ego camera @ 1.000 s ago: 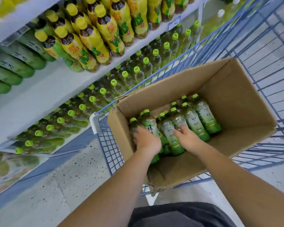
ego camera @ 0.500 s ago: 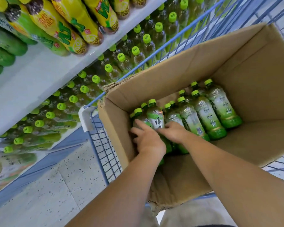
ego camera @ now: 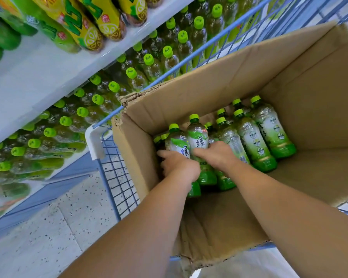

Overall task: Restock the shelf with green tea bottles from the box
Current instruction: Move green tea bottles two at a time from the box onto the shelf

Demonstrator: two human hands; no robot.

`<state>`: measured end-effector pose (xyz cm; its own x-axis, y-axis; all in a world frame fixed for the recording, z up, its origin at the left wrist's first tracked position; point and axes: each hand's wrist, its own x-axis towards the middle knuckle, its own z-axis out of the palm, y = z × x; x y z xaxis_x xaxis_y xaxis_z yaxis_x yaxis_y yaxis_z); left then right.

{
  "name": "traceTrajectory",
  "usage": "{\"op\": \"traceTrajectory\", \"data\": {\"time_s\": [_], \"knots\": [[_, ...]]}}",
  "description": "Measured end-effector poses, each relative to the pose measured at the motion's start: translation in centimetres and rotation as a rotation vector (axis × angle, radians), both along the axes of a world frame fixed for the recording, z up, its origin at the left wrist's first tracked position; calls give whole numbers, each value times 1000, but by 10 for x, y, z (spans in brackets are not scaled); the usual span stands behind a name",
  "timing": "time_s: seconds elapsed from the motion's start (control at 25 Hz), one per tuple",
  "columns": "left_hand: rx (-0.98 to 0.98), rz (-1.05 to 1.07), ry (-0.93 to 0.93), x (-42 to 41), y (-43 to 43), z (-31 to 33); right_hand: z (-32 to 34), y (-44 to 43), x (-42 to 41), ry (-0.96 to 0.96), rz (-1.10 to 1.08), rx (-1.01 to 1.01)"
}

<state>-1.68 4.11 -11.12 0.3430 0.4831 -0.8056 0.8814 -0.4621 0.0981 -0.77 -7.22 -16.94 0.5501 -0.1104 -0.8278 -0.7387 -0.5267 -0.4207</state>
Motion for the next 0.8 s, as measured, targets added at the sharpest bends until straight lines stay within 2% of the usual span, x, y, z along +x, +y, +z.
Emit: {"op": "traceTrajectory", "data": {"time_s": [0.16, 0.32, 0.6, 0.8], "knots": [[-222, 110, 15, -9, 0, 7, 13, -25, 4, -36, -98, 28], [-389, 150, -82, -16, 0, 39, 35, -50, 1, -34, -140, 75], [-511, 128, -215, -31, 18, 116, 105, -58, -14, -33, -110, 131], [-543, 125, -393, -51, 48, 169, 169, -39, -34, -176, -139, 142]]}}
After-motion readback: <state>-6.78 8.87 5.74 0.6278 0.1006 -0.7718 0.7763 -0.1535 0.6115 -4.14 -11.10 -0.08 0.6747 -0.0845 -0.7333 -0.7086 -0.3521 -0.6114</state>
